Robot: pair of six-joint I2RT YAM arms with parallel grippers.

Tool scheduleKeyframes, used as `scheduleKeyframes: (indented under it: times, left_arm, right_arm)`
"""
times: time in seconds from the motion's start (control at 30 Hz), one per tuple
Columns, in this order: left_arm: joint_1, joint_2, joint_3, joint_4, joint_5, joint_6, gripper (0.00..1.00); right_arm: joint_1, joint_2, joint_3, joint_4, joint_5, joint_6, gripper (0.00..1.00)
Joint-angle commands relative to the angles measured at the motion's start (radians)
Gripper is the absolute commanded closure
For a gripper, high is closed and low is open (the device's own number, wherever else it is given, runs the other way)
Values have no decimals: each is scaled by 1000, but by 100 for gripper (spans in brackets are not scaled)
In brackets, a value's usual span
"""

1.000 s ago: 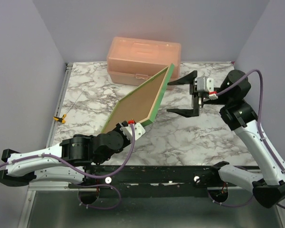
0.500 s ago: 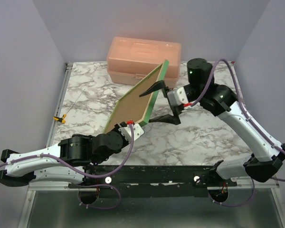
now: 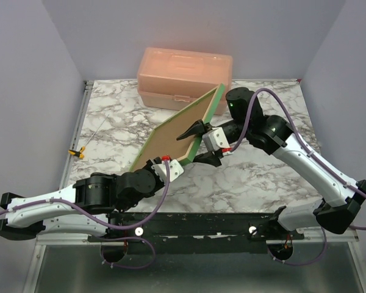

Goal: Put the photo into the frame

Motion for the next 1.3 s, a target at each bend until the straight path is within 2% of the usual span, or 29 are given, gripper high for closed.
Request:
scheduleKeyframes:
  times: [0.0,0.13,0.2,0.23,0.27,0.3,0.47,0.57,0.6,0.77,0.97,1.27]
  left_arm:
    - [-10,-34,11,134,126,-129,99]
    - [-9,-38,8,138,127,-133,99]
    - [-10,-39,10,139,122,-137,98]
    - [-10,-39,16,136,119,-139,96]
    - [-10,-40,21,132,112,-145,92]
    - [-9,-42,30,127,102,-150,86]
    - [-10,-56,97,101,56,-169,30]
    - [-10,-65,152,93,22,-169,14]
    - [-10,-67,168,93,13,-167,4]
    - [-11,-92,228,136,-12,-148,1]
    - [-10,-130,221,202,-47,-129,2]
    - [-10,-115,189,206,-73,-182,1]
  right_arm:
    - [4,49,20,-86,36,-28,37]
    - [6,36,2,-84,44,-26,71]
    - [6,21,-15,-74,49,-22,92]
    - [6,9,-25,-61,51,-14,97]
    - [6,-2,-43,-46,53,-3,98]
    - [6,-17,-59,-26,55,9,99]
    - [5,-83,-140,58,48,80,100]
    - [6,-131,-196,159,49,198,100]
    - [5,-145,-210,196,54,255,100]
    - [6,-193,-259,345,113,518,100]
    - [6,-258,-319,505,186,817,100]
    - [4,-267,-399,556,360,1151,100]
